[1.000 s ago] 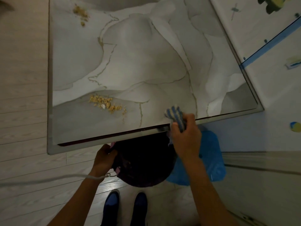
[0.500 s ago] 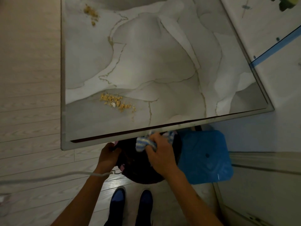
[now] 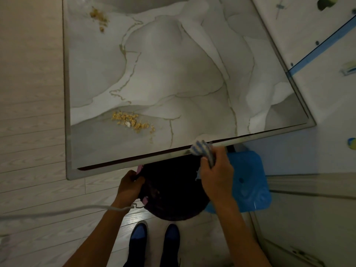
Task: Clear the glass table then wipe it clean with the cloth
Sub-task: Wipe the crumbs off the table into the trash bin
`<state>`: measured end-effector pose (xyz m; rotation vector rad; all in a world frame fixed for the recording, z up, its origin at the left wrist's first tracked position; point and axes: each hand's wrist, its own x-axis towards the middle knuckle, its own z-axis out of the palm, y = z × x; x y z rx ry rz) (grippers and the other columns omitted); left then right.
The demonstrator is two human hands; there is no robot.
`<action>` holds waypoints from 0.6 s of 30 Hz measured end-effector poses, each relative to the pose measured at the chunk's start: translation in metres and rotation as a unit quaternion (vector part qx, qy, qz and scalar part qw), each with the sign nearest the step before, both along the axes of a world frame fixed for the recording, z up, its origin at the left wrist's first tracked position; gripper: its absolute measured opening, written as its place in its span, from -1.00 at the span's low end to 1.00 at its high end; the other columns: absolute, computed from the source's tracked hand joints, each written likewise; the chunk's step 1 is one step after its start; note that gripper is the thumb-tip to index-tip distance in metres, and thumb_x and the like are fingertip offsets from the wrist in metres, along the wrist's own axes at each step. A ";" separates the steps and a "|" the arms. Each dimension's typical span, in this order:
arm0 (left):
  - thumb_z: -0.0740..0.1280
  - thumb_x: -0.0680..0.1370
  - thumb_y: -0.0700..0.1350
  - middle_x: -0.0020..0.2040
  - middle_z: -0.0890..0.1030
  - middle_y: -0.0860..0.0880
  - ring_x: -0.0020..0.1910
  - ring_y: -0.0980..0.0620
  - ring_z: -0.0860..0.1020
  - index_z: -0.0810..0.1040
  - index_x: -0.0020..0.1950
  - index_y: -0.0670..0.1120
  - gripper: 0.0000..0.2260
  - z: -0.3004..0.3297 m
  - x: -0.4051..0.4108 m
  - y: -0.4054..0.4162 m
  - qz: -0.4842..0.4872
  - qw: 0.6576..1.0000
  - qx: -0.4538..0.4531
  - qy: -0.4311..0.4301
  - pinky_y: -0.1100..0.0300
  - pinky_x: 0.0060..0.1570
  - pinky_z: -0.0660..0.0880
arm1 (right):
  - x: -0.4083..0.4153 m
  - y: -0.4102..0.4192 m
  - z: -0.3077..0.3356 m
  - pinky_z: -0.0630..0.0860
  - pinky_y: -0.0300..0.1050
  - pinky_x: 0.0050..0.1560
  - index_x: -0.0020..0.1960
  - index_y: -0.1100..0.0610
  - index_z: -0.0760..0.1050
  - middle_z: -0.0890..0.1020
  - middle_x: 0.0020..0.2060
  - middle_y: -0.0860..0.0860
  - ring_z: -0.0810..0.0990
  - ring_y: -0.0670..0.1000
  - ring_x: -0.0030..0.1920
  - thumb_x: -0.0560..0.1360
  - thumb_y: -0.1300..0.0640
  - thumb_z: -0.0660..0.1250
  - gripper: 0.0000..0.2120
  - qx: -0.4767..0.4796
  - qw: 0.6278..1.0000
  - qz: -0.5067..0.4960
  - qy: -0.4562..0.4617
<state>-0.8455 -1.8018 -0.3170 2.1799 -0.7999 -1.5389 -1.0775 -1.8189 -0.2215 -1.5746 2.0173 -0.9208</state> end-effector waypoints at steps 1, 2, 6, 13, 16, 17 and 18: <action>0.32 0.51 -0.14 -0.11 0.63 -0.26 -0.08 -0.28 0.63 0.49 -0.05 -0.18 -0.89 -0.001 -0.001 -0.001 0.001 1.000 -0.002 0.002 -0.19 -0.05 0.59 | 0.003 -0.006 -0.004 0.41 -0.23 -0.14 0.02 0.05 0.41 0.55 -0.17 0.02 0.51 0.02 -0.19 0.49 0.18 0.30 -0.87 0.003 0.999 0.036 0.031; 0.32 0.51 -0.15 -0.11 0.63 -0.26 -0.07 -0.29 0.63 0.49 -0.05 -0.18 -0.89 -0.001 -0.001 0.000 0.002 1.000 -0.002 0.005 -0.20 -0.04 0.58 | 0.008 -0.010 -0.011 0.45 -0.15 -0.10 0.03 0.11 0.42 0.56 -0.13 0.06 0.53 0.06 -0.14 0.49 0.18 0.27 -0.87 0.012 0.996 0.068 0.060; 0.31 0.53 -0.16 -0.10 0.62 -0.27 -0.15 -0.22 0.62 0.49 -0.04 -0.20 -0.89 -0.001 -0.002 -0.002 0.006 1.000 -0.006 0.014 -0.19 -0.03 0.58 | 0.031 -0.007 -0.038 0.51 0.16 0.15 0.15 0.21 0.48 0.58 0.05 0.14 0.56 0.15 0.10 0.49 0.14 0.14 -0.70 0.029 0.992 0.074 0.101; 0.34 0.54 -0.13 -0.15 0.62 -0.24 -0.20 -0.16 0.60 0.49 -0.07 -0.19 -0.88 -0.011 0.000 -0.002 0.010 1.000 -0.006 0.008 -0.13 -0.09 0.58 | 0.050 0.003 -0.043 0.39 0.00 0.25 0.21 0.21 0.48 0.60 0.16 0.12 0.52 0.10 0.23 0.44 0.16 0.19 -0.64 -0.025 0.979 0.151 0.138; 0.34 0.56 -0.11 -0.14 0.62 -0.21 -0.17 -0.17 0.61 0.49 -0.05 -0.18 -0.86 -0.009 -0.002 -0.003 0.019 1.000 -0.002 0.012 0.01 -0.17 0.54 | 0.068 0.006 -0.037 0.40 -0.08 0.00 0.01 0.14 0.45 0.61 -0.07 0.09 0.55 0.08 -0.02 0.44 0.19 0.23 -0.85 -0.021 0.964 0.218 0.154; 0.34 0.57 -0.10 -0.15 0.61 -0.19 -0.19 -0.14 0.61 0.49 -0.06 -0.17 -0.86 -0.007 -0.002 -0.002 0.018 1.000 -0.002 0.011 0.06 -0.20 0.51 | 0.072 0.014 -0.041 0.38 -0.11 -0.10 -0.06 0.12 0.43 0.59 -0.15 0.08 0.55 0.07 -0.11 0.45 0.19 0.25 -0.93 0.021 0.954 0.253 0.157; 0.33 0.57 -0.10 -0.16 0.60 -0.17 -0.22 -0.10 0.58 0.48 -0.08 -0.17 -0.86 -0.004 -0.002 -0.001 0.014 1.000 -0.003 0.004 0.10 -0.24 0.47 | 0.072 0.025 -0.048 0.37 -0.12 -0.16 -0.09 0.10 0.40 0.58 -0.18 0.07 0.56 0.07 -0.15 0.47 0.19 0.25 -0.96 0.088 0.944 0.280 0.152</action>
